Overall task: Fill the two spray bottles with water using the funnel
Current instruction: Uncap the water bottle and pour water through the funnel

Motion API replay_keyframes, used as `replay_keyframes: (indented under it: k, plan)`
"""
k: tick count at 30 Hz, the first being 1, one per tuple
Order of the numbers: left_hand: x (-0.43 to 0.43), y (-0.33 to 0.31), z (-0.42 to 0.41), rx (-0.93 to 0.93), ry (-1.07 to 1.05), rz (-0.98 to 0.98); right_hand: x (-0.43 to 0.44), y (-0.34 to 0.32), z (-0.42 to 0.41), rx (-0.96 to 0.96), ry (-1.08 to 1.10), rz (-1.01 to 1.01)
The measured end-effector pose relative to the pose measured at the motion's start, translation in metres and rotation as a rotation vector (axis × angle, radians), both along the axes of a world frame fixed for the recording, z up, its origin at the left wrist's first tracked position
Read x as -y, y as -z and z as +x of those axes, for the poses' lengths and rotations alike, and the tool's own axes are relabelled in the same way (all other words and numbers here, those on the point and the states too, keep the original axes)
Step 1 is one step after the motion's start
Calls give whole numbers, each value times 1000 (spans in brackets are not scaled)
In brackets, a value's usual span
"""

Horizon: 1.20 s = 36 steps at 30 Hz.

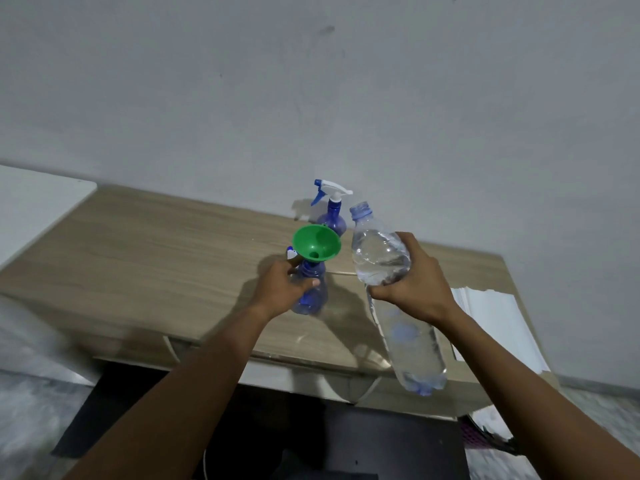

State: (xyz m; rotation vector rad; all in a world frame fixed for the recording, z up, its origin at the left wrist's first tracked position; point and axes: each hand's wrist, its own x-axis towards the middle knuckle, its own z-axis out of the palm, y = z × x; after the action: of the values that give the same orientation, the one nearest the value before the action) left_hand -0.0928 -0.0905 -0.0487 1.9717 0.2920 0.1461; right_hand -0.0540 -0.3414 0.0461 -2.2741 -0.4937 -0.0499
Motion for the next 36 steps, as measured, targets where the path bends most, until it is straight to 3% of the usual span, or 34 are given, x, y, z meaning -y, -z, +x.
replay_keyframes:
  k: [9,36]
  plan:
    - [-6,19,6,-5,54,30,-1,-11,6,-50,-65,-221]
    - [-7,32,13,0,57,-89,-9,-36,14,-120,-182,-491]
